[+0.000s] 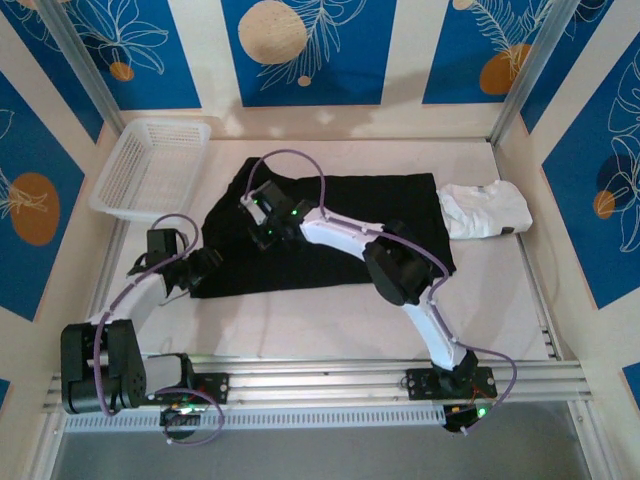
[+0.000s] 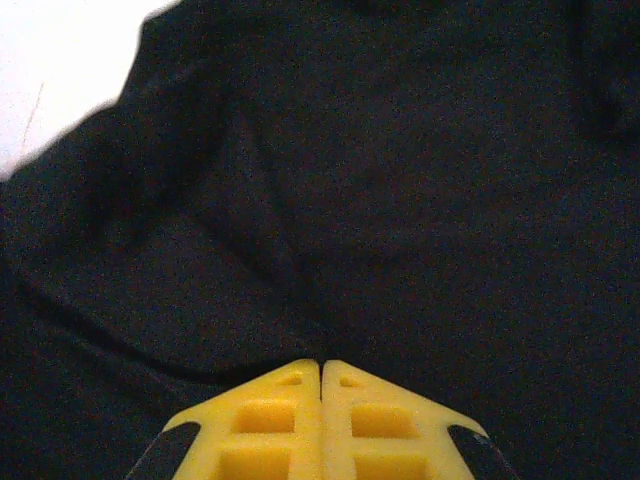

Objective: Fold the inside-out t-shirt

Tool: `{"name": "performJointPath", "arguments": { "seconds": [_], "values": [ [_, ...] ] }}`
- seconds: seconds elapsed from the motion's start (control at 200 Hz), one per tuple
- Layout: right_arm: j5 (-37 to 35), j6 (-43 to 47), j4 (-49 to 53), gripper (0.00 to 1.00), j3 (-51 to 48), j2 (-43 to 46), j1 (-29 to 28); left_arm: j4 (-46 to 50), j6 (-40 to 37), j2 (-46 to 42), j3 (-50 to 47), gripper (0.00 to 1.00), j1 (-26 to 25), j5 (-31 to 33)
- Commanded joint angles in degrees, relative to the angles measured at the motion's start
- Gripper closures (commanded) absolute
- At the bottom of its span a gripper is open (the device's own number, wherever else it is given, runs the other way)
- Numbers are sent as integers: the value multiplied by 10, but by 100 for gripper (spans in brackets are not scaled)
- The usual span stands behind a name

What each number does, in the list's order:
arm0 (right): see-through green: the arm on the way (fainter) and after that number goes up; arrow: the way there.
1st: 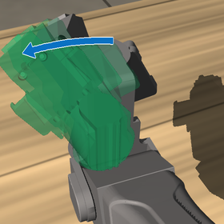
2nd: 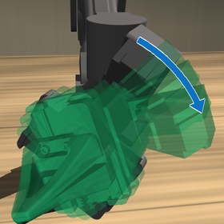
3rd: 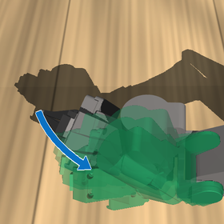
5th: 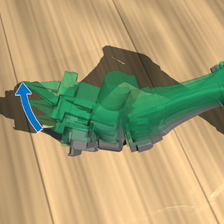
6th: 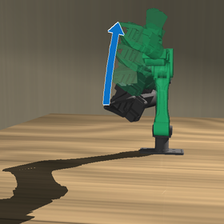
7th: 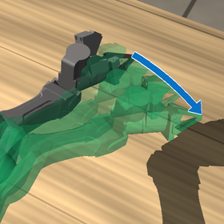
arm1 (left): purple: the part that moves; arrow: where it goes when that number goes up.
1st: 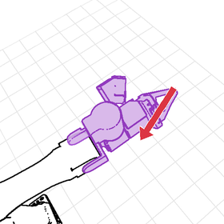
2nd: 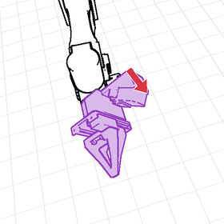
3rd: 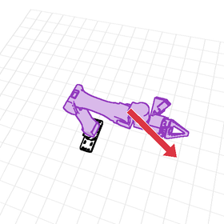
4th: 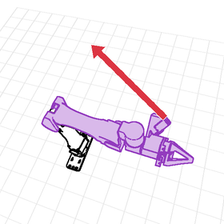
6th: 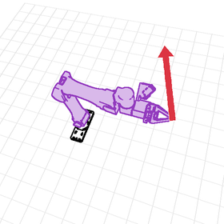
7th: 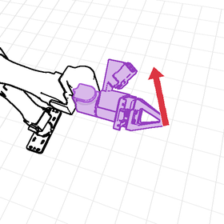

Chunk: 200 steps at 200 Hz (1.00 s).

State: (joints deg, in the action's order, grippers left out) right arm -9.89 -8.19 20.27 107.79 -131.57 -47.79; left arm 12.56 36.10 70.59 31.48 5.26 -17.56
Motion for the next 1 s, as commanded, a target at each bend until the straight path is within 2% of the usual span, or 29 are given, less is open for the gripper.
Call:
{"name": "performJointPath", "arguments": {
  "seconds": [0.0,0.13,0.235,0.38,0.49,0.615,0.7,0.995],
  "values": [
    [17,-78,76,92,67,-46,23,-13,-1,12,-12,43,8,-2],
    [7,-145,174,91,184,-109,54,-29,-7,48,-15,44,8,6],
    [25,-202,227,88,277,-160,81,-35,-9,58,-21,44,8,15],
    [68,-227,242,70,316,-167,109,-30,-13,51,-20,44,9,24],
    [63,-209,226,60,262,-117,116,-24,-11,32,-11,43,8,25],
    [71,-175,170,57,136,-27,115,-33,3,8,0,42,3,21],
    [74,-163,131,56,47,30,110,-51,7,8,15,42,-18,22],
    [53,-143,78,55,-115,141,103,-79,-8,144,130,42,-92,43]
  ]
}}
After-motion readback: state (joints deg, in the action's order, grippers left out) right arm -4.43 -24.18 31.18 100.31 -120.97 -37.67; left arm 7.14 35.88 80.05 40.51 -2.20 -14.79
